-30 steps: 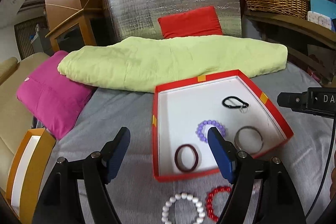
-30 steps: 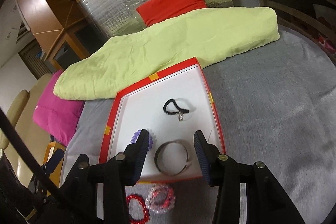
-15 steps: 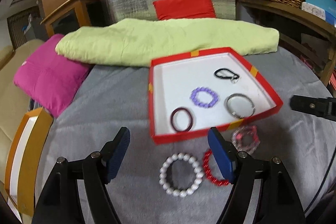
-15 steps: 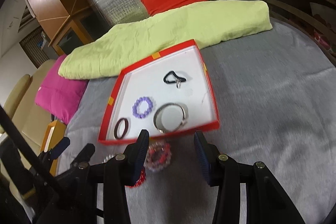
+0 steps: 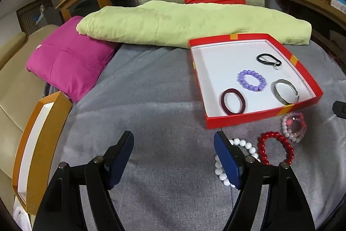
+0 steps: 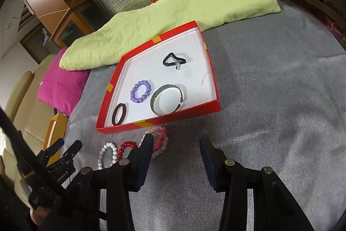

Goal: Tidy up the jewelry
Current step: 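Withdraw both open tools from the box and move toward the red and pink bracelets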

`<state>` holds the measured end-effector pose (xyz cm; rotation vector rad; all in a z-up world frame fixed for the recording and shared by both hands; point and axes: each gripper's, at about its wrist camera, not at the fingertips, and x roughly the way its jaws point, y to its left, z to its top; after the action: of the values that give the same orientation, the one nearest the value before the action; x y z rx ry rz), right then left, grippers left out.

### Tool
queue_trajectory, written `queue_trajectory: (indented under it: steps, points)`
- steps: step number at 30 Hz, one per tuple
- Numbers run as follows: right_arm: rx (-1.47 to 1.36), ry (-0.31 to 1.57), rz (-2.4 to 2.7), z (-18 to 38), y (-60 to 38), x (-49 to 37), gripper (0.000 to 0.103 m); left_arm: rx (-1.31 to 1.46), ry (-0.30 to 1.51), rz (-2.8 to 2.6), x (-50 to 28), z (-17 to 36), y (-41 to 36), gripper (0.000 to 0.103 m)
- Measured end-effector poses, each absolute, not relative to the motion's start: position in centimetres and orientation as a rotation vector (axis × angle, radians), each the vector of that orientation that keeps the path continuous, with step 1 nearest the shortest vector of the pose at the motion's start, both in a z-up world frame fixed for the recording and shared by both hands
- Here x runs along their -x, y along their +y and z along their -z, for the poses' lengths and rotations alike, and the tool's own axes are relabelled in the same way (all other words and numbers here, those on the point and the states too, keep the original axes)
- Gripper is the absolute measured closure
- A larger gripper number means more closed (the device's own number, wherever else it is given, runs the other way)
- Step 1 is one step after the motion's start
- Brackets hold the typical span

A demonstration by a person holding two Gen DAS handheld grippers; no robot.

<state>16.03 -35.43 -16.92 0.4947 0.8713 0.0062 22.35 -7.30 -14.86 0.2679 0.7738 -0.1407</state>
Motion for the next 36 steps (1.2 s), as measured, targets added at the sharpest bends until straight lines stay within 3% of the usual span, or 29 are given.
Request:
queue_trajectory:
  steps: [36]
  points:
    - [-0.429,0.917,-0.053,17.6,-32.4,-17.4,0.056,-0.321,0.693,0.129,-21.5,13.6,-9.1,0.026]
